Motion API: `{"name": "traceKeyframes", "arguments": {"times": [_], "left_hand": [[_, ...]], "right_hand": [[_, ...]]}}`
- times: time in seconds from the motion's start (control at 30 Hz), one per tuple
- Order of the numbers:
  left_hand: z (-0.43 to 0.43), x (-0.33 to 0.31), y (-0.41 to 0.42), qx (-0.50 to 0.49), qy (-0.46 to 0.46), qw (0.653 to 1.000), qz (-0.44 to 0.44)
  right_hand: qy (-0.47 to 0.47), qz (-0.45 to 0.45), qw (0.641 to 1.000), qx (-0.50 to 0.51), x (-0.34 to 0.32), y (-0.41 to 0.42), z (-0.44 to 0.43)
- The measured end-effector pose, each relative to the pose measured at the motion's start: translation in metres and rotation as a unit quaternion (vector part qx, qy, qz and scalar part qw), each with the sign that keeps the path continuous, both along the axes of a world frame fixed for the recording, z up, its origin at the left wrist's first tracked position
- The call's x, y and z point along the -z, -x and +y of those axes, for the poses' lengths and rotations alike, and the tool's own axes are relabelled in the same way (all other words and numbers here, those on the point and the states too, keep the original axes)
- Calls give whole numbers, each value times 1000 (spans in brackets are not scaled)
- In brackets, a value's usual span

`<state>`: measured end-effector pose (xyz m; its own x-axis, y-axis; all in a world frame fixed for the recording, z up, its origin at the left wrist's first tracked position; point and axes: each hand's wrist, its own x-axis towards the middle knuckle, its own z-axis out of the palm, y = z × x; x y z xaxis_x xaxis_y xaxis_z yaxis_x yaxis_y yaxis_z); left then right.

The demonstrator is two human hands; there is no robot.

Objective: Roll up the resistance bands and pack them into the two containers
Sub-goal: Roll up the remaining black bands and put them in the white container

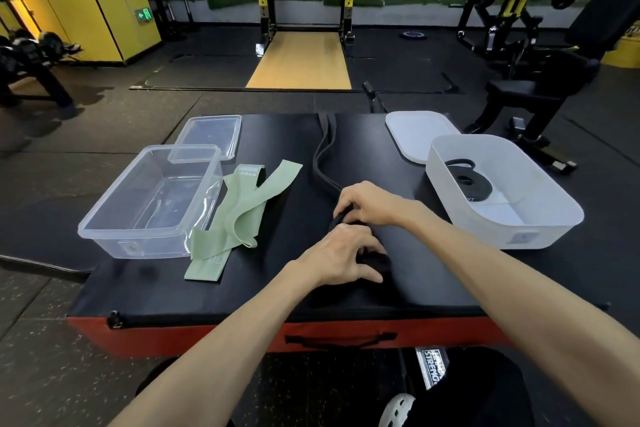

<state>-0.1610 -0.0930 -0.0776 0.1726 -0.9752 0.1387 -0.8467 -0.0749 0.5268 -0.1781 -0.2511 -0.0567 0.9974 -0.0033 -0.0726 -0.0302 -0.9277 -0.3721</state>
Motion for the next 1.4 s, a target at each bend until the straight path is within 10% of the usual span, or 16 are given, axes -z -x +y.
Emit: {"name": "traceKeyframes", "arguments": {"times": [0.7,1.4], "left_hand": [[23,-8,-22,-119,1,975,-189],[20,4,-15,-227,-8,970,-92]], "right_hand": [[67,-111,986,106,21,63,-24],[196,-83,976,45,18,65,14]]}}
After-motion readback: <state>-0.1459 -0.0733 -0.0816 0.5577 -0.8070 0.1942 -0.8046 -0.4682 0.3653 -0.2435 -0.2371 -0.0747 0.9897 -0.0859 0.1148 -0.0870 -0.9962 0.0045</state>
